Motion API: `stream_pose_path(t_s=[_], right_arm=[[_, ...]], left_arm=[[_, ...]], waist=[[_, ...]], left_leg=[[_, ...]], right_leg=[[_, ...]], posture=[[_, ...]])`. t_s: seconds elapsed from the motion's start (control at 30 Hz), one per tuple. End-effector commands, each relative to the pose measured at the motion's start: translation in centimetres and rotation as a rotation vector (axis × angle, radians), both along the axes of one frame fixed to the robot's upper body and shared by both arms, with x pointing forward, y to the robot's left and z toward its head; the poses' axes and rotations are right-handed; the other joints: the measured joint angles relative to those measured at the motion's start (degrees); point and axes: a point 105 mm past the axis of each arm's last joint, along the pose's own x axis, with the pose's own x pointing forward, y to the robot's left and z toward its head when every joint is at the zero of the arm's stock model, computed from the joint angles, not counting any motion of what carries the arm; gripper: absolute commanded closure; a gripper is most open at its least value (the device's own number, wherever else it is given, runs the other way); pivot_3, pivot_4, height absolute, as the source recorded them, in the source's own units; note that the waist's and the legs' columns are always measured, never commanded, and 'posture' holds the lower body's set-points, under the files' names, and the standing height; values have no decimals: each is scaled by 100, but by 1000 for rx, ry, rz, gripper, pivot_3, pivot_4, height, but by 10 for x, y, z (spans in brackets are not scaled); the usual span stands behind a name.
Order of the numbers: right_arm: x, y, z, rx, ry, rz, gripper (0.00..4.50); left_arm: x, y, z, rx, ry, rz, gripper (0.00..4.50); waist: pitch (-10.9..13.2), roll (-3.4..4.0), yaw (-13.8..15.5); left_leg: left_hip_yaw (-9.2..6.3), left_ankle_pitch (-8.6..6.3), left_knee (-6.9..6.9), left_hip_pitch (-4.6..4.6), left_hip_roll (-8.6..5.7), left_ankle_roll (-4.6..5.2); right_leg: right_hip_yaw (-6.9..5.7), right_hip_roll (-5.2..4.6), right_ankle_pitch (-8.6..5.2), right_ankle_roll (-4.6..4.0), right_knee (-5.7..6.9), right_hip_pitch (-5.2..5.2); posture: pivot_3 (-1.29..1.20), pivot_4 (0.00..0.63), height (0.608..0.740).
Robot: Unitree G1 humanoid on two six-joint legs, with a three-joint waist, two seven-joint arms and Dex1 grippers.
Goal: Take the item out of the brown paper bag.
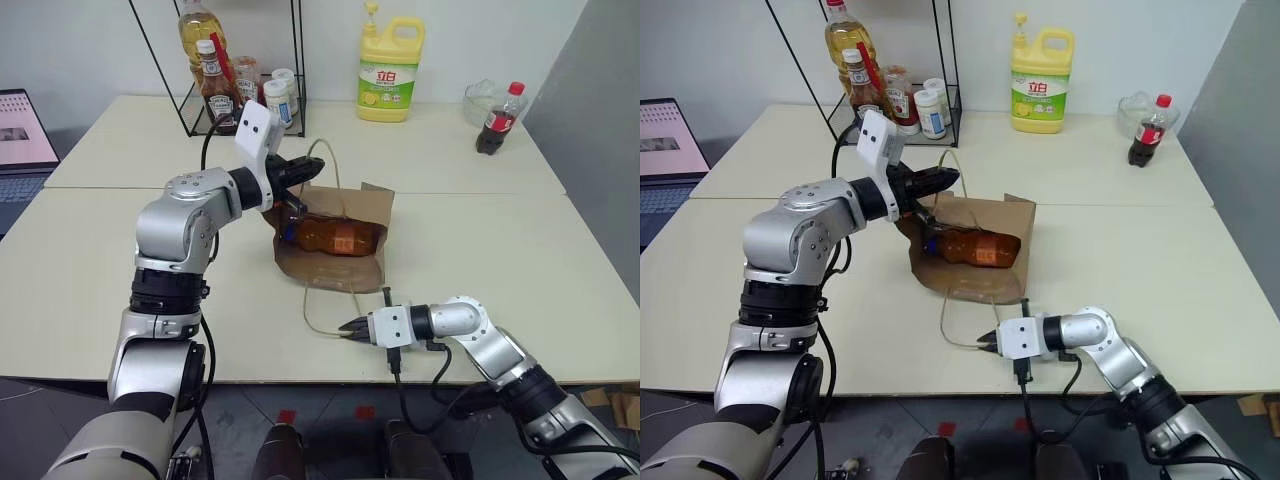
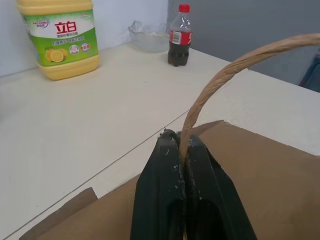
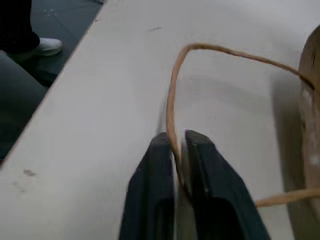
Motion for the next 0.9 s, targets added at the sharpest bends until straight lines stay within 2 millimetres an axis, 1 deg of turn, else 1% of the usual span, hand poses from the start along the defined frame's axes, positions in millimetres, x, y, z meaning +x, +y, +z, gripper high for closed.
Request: stream_pose_path(t_s=[0.03,0.07,0.23,0.27,0.33,0.4,0.5,0.6,0.67,0.77,0.83,0.9], right_arm=[[-5,-9,17,36,15,-52,2850],[-7,-15,25,47,8,-76,2547],[-13,-36,52,68,8,-170,2547],[-13,-39,55,72,13,-185,2547],[-13,-40,69,127,52,-234,2547],[-11,-32,84,223,120,-275,2547],[-8,-7,106,405,285,-305,2547],[-5,20,117,508,444,-282,2547],[-2,35,120,529,494,-264,2547],[9,52,114,515,475,-269,2547],[29,63,108,512,439,-308,2547],[47,68,104,498,365,-363,2547]], left_arm=[[-14,-7,12,-23,-42,-66,4500],[-15,-8,12,-29,-39,-75,4500],[-16,-8,11,-34,-36,-76,4500],[-16,-8,11,-35,-36,-76,4500],[-15,-9,11,-38,-36,-77,4500],[-14,-9,11,-39,-37,-77,4500],[-12,-10,13,-41,-41,-76,4500],[-11,-11,14,-39,-47,-77,4500],[-11,-12,15,-37,-49,-81,4500],[-12,-12,17,-32,-54,-84,4500],[-12,-10,18,-30,-57,-80,4500],[-13,-10,18,-30,-58,-79,4500]], waist=[[1,-1,3],[3,-3,4],[7,-4,2],[7,-5,2],[8,-6,1],[8,-6,-2],[8,-6,-33],[8,-6,-26],[8,-6,-24],[8,-6,-3],[8,-6,-10],[9,-6,-25]], left_leg=[[0,0,0,-1,0,0],[-1,0,0,-4,0,0],[-1,0,3,-12,0,0],[-2,0,3,-11,0,1],[-1,0,3,-11,0,1],[-1,0,2,-11,1,1],[-2,0,2,-10,2,0],[-4,0,1,-10,3,0],[-4,0,1,-15,2,0],[-4,-1,1,-26,2,2],[-5,-5,3,-35,2,10],[-5,-4,3,-36,2,9]], right_leg=[[0,0,0,0,1,-2],[-1,0,0,0,2,-3],[0,0,1,2,2,-9],[0,1,1,2,2,-9],[0,1,1,2,2,-9],[0,1,1,2,2,-10],[1,2,1,2,4,-11],[-1,3,1,2,6,-13],[-1,3,1,2,4,-16],[-3,2,1,2,4,-25],[-4,2,2,3,5,-33],[-3,2,3,4,7,-36]], posture=[[0,150,740],[0,150,740],[0,150,740],[0,150,740],[0,150,740],[0,150,740],[0,150,740],[0,150,740],[0,150,740],[0,150,740],[0,150,740],[0,150,740]])
